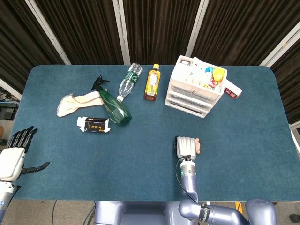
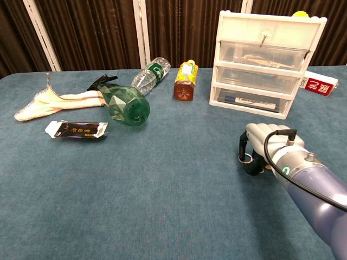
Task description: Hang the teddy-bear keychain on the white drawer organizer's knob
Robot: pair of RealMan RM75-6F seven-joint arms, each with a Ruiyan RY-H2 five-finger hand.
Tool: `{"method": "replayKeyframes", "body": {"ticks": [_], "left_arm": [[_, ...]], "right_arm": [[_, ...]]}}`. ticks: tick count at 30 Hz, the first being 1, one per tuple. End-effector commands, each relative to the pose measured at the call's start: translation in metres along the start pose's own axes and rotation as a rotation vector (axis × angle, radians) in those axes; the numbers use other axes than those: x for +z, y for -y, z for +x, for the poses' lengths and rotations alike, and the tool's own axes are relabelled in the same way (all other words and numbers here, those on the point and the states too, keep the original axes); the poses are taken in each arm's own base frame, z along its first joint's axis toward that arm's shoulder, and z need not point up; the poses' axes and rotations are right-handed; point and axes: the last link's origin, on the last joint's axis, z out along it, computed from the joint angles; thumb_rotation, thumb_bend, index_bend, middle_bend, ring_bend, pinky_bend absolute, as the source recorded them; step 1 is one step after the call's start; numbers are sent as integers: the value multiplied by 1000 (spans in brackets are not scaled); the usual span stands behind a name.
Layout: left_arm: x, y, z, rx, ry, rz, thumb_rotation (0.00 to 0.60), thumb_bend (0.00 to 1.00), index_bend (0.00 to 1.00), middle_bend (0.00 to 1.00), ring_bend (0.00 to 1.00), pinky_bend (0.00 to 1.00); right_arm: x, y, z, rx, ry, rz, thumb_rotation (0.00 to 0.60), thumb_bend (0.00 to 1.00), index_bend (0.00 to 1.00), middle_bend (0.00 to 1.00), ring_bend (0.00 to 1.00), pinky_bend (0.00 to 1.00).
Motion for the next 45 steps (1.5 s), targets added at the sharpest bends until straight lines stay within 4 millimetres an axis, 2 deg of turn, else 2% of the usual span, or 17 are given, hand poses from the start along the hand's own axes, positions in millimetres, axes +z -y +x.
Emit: {"method": "replayKeyframes", "body": {"ticks": [1,7,13,45], "left_arm": [[0,0,0,0,-1,0,482,66,0,0,0,0],[0,0,0,-3,-2,-1,480,66,0,0,0,0],[0,0,0,-5,-2,-1,480,67,0,0,0,0],[1,-1,0,-6,-7,-4,482,67,0,0,0,0]], "right_arm": [[0,0,0,-1,2,1,600,277,495,1000,1000,934],[-1,1,-3,-6,10,1,600,287,511,1000,1000,934],[-1,1,-4,-7,11,3,600,367,531,1000,1000,934],[-2,-1,5,15,-19,20,600,376,578,1000,1000,934]]}}
